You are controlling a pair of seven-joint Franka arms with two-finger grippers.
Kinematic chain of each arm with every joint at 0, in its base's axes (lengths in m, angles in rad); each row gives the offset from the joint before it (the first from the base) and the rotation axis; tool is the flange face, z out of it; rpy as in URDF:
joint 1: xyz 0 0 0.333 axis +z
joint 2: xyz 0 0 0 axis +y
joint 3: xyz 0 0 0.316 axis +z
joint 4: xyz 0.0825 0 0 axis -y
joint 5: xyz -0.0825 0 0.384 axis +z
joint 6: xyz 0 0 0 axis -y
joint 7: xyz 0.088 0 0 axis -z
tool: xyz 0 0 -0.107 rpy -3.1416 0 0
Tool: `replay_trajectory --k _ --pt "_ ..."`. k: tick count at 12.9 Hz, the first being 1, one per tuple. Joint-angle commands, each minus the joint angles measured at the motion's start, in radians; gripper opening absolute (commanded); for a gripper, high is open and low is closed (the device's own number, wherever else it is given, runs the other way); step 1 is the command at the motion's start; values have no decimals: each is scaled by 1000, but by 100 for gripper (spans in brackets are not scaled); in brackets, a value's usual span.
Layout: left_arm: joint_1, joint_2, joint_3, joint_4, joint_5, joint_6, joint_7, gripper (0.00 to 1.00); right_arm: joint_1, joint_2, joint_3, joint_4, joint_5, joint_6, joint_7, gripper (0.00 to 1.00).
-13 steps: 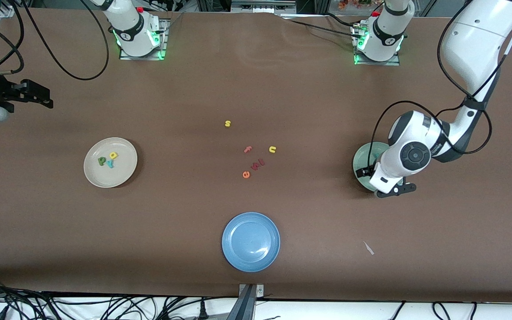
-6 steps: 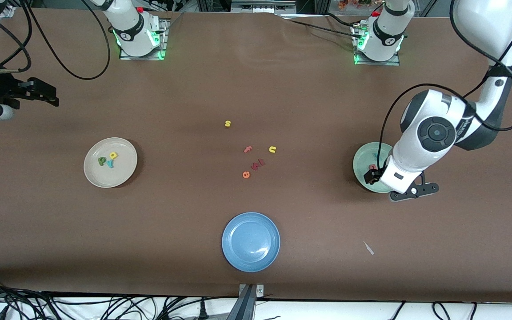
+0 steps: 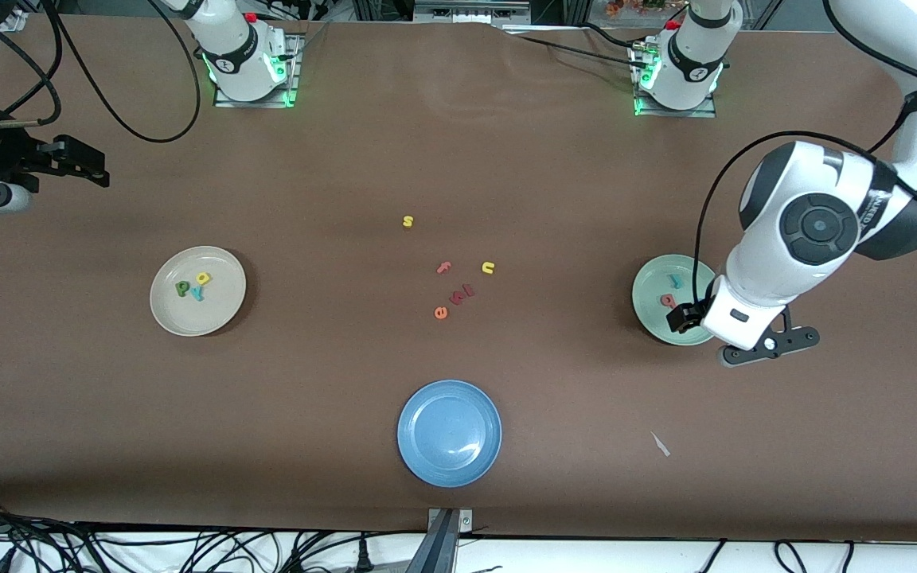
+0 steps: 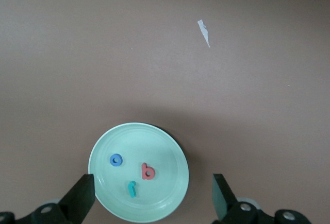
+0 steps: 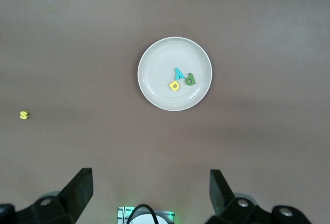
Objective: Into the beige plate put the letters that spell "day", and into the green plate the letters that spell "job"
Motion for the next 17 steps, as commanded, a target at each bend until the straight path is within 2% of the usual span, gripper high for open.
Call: replay_trajectory --k 1,3,5,6,10,14,17 --pt "1 3 -7 78 -39 -90 106 100 0 2 9 20 -16 -24 14 100" --pt "13 3 -11 98 -95 -121 222 100 0 1 9 20 -16 -25 12 100" --pt "32 -6 -11 96 -234 -152 386 100 0 2 9 20 -14 -25 12 100" --pt "26 -34 -16 98 -265 -187 458 100 0 2 7 20 -14 -25 12 100" --pt "24 -123 5 98 -270 -226 551 100 0 2 6 19 -16 -27 12 100" --pt "-92 -241 230 21 -273 -232 597 100 -1 4 6 19 -16 -34 14 100" --pt "-118 -296 306 -48 -272 -220 608 100 -1 5 6 19 -16 -34 14 100"
